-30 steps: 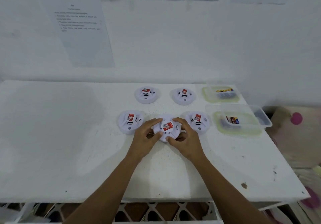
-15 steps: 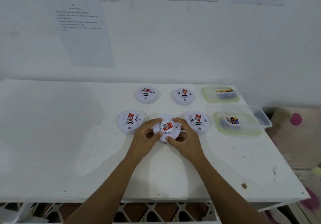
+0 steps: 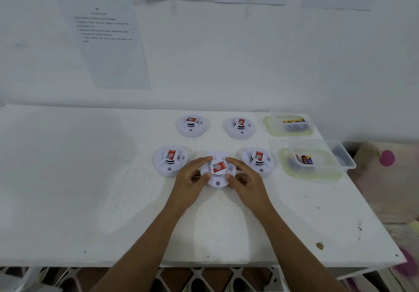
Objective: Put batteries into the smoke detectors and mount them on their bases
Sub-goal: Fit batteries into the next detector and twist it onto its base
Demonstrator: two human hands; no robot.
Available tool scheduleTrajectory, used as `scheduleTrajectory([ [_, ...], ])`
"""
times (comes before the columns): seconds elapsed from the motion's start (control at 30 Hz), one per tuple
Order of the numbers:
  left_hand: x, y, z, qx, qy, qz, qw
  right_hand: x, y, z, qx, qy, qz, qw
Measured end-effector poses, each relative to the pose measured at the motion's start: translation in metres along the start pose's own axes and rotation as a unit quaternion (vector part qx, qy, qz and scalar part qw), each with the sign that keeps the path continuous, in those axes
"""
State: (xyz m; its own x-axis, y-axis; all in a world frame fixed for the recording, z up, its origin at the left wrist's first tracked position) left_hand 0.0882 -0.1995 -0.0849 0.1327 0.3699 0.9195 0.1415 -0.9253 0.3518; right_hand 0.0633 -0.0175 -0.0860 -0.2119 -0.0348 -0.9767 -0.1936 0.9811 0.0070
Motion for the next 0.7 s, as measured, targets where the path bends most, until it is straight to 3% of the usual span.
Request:
scheduleTrajectory([
  [0.7, -0.0051, -0.0014, -0.0012, -0.005, 0.000, -0.024, 1.000, 0.0028, 0.0004, 0.0017, 0.009, 0.005, 0.015, 1.000],
])
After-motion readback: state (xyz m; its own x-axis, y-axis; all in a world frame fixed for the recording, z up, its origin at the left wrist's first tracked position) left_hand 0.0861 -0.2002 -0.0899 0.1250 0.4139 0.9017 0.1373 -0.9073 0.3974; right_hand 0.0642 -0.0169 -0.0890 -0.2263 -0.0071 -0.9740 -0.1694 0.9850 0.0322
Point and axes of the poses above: each hand's wrist, its own z-axis away from the middle knuckle, its own y-axis out of the back of the hand, x = y × z, the point moved 2 cm from there along -z, towards the middle knuckle, and after that the axes turned 15 degrees about -z, right-handed, at the moved point
